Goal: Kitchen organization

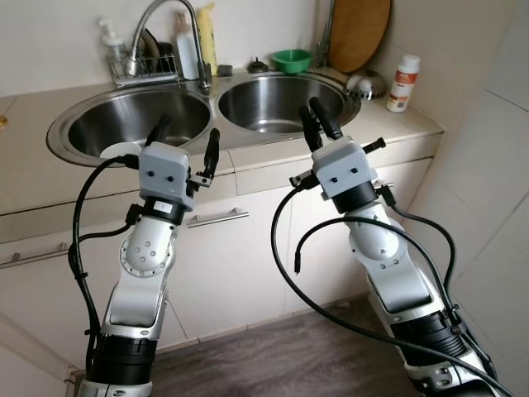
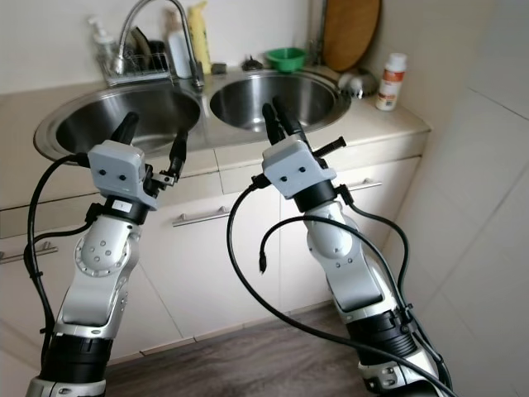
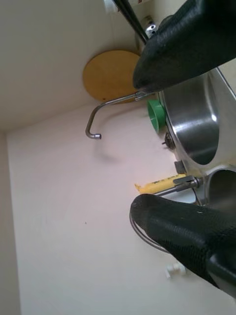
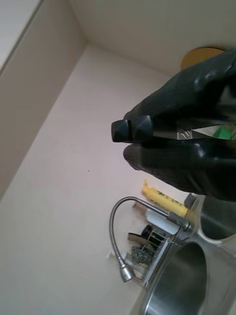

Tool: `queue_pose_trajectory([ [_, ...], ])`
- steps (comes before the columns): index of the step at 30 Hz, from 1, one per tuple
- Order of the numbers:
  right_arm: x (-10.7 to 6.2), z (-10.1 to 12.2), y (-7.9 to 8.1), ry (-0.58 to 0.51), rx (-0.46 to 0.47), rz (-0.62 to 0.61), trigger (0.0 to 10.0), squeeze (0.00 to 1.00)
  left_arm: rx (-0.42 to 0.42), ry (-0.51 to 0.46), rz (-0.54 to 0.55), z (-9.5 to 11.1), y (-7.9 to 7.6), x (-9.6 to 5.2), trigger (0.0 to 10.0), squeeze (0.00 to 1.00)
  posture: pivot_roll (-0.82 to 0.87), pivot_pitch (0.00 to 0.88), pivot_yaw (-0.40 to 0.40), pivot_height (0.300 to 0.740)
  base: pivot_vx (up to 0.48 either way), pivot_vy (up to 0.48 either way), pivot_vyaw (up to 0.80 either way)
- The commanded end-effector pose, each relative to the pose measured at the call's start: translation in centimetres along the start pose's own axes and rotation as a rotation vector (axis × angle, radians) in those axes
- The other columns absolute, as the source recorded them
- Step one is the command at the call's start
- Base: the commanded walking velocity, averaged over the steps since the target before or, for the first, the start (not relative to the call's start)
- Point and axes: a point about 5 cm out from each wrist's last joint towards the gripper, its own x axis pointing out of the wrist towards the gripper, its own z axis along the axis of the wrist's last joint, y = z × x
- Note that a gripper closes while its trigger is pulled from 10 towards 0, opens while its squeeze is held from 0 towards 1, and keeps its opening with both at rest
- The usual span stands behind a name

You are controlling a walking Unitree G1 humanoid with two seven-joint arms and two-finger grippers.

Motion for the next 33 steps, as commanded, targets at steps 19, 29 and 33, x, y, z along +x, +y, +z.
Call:
queue_pose_trajectory([
  [19, 2.5, -0.1, -0.6, 0.010, 0.122, -0.039, 10.0, 0.00, 0.019, -0.011, 0.004, 0.8, 0.6, 0.6, 10.0, 0.00, 0.08, 0.000, 0.015, 0.740, 0.380, 0.000, 0.21],
  [29, 2.7, -3.6, -0.4, 0.215, 0.199, -0.019, 10.0, 0.00, 0.004, 0.025, -0.014, 0.3, 0.1, 0.4, 10.0, 0.00, 0.09, 0.000, 0.011, 0.740, 0.219, 0.000, 0.00],
  [33, 2.9, -5.2, -0.7, 0.296, 0.220, -0.022, 10.0, 0.00, 0.007, 0.025, -0.025, 0.2, -0.1, 0.3, 10.0, 0.00, 0.09, 0.000, 0.011, 0.740, 0.000, 0.000, 0.00],
])
